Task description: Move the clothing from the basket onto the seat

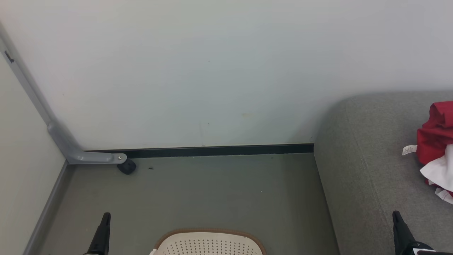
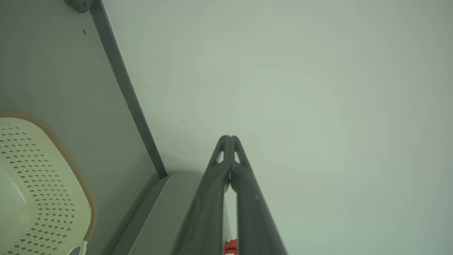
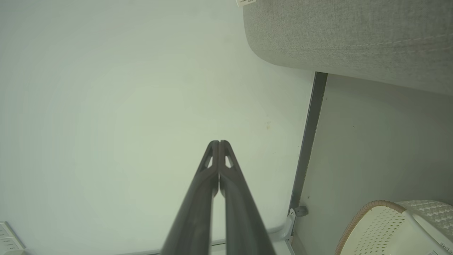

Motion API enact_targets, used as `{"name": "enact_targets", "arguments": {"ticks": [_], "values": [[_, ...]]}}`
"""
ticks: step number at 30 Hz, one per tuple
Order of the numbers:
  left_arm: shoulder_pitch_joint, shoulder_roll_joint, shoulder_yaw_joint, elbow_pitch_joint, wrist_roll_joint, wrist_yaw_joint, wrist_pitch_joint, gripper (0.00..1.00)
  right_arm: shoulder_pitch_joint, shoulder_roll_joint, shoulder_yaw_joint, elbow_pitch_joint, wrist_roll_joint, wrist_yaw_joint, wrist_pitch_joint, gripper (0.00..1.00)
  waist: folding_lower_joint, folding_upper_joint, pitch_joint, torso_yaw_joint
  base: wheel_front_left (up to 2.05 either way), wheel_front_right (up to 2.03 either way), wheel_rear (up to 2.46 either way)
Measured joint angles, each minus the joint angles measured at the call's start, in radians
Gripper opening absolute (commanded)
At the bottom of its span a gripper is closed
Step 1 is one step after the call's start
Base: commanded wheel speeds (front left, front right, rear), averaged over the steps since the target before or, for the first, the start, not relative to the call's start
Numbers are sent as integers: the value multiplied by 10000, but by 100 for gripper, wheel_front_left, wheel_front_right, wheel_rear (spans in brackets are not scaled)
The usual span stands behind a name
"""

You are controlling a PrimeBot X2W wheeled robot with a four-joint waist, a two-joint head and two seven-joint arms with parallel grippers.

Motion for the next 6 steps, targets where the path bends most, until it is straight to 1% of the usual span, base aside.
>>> {"name": "enact_targets", "arguments": {"ticks": [6], "values": [[0,0,0,0,0,0,0,0,0,0,0,0,0,0,0,0,0,-1,0,0,0,0,0]]}}
